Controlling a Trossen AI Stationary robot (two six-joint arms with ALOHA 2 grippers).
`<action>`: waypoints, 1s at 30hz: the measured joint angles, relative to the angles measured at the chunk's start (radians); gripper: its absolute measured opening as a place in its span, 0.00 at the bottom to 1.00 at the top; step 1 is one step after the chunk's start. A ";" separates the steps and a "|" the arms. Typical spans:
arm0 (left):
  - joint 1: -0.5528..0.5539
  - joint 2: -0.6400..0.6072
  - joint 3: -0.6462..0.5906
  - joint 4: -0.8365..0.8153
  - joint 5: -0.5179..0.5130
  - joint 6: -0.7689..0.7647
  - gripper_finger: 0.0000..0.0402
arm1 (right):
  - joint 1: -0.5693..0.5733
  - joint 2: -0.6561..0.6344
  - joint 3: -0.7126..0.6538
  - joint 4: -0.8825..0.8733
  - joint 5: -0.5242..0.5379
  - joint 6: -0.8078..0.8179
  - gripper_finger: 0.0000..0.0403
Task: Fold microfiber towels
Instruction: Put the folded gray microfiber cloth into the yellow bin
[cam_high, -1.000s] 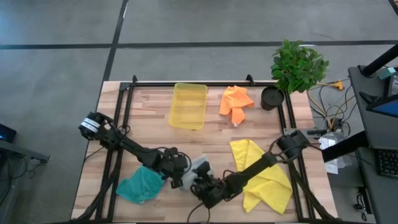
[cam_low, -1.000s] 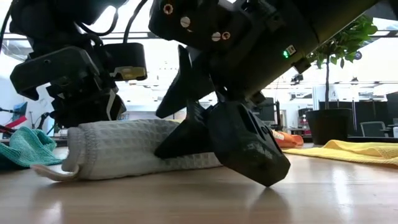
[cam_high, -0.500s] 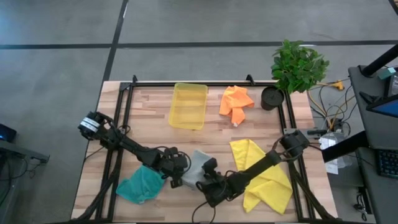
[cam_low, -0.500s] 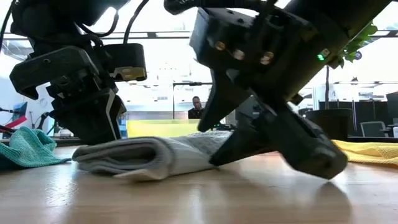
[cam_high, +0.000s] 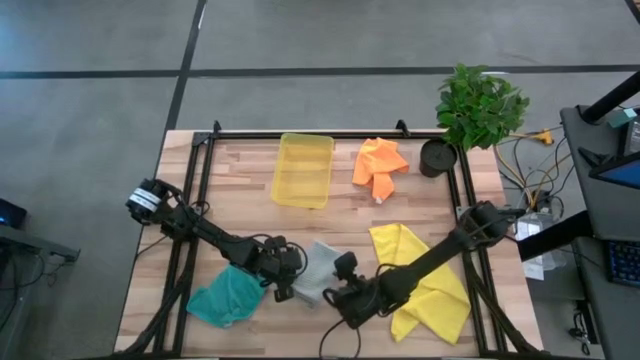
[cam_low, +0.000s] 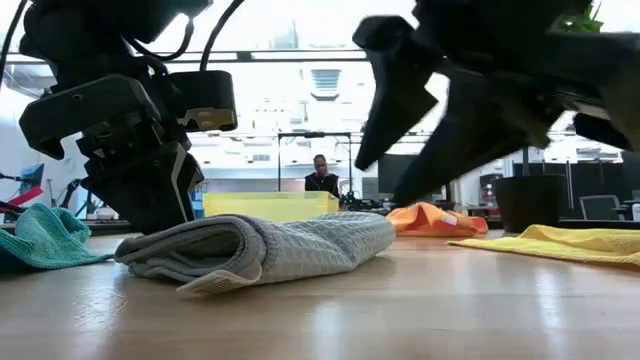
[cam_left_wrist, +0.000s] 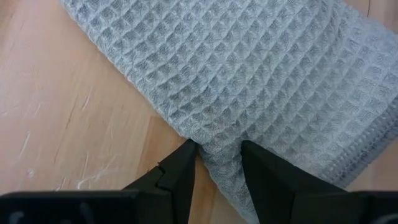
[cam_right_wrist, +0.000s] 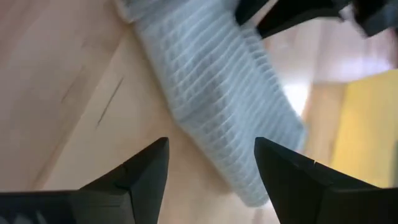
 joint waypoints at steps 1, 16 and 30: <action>0.002 0.000 0.000 0.003 0.000 0.005 0.30 | -0.004 -0.009 -0.024 0.020 -0.022 -0.005 0.58; 0.019 0.000 -0.002 0.029 0.002 0.023 0.30 | -0.012 0.017 -0.227 0.359 0.050 -0.339 0.58; 0.021 -0.002 0.014 0.059 0.007 0.016 0.30 | -0.049 0.020 -0.300 0.581 0.046 -0.473 0.58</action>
